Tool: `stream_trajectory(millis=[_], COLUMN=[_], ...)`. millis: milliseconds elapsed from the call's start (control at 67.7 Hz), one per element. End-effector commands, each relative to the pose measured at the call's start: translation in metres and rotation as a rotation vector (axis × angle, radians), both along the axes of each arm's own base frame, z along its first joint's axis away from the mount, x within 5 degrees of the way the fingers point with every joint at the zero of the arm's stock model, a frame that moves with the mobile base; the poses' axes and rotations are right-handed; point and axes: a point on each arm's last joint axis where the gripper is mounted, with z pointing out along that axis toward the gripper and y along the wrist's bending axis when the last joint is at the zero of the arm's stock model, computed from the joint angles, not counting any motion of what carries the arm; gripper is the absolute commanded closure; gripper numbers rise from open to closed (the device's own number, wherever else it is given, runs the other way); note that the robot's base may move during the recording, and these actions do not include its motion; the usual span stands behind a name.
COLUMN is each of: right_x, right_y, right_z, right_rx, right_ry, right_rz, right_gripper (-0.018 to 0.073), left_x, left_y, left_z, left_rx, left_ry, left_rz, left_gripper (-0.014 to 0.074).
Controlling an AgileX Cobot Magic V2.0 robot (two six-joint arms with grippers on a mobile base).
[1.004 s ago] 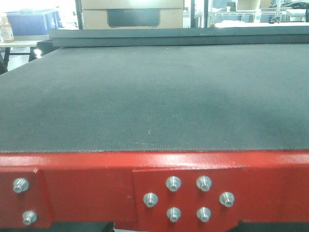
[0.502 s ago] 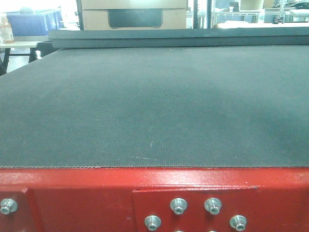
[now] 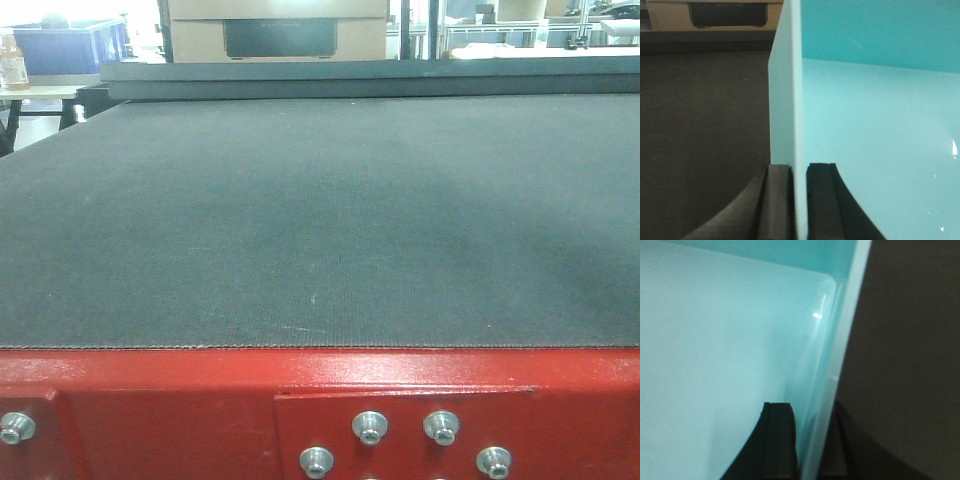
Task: Fetch blue bin and place on conveyor start
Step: 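Turn and approach the red conveyor, holding the bin above the belt, then lower the teal bin onto the grey belt and open both grippers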
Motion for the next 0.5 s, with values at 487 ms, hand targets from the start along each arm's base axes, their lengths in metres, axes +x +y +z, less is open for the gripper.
stream_trajectory(millis=[487], right_x=[0.017], right_y=[0.0], right_z=[-0.008], right_rx=[-0.05], right_ry=[-0.004], right_rz=[-0.001], right_gripper=[0.0712], left_x=[0.014], left_y=[-0.004], left_z=[-0.041], left_rx=[0.053], left_ry=[0.237], left_rz=[0.02], left_gripper=[0.0708])
